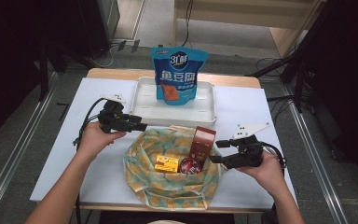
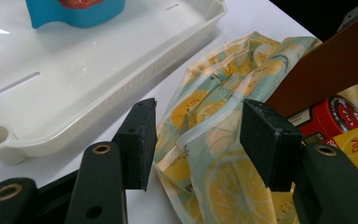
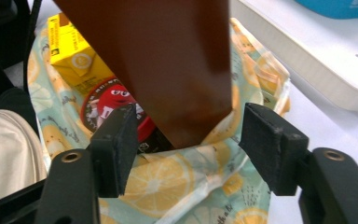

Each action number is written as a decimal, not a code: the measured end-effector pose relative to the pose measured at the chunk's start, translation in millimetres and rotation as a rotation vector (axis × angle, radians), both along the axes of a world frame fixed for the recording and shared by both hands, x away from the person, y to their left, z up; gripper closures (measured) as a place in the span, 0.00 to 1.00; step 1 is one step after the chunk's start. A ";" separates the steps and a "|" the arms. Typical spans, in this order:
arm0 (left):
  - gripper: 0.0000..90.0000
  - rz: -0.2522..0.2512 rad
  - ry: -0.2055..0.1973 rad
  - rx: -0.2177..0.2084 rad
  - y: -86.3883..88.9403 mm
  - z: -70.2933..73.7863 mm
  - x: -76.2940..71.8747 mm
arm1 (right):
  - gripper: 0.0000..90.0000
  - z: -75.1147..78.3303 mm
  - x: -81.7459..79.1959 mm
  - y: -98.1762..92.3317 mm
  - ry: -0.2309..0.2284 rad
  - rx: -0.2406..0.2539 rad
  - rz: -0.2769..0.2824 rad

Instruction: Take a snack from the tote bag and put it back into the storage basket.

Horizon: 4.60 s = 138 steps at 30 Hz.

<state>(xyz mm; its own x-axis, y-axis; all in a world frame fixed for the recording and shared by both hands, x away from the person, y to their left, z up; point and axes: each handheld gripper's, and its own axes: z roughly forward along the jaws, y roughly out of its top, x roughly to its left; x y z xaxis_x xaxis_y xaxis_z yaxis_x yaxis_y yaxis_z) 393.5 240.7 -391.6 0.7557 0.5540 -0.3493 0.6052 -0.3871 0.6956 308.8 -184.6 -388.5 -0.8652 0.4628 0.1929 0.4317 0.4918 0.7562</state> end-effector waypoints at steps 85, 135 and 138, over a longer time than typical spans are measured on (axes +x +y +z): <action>0.49 0.003 0.016 -0.035 18.2 0.4 -2.1 | 0.47 60.4 21.5 48.7 -0.053 -0.002 0.031; 0.48 -0.006 0.013 -0.041 17.2 0.0 -2.7 | 0.48 142.1 48.8 31.3 -0.089 0.048 -0.033; 0.48 -0.006 0.014 -0.043 17.4 0.1 -2.7 | 0.49 144.7 53.3 31.5 -0.095 0.043 -0.047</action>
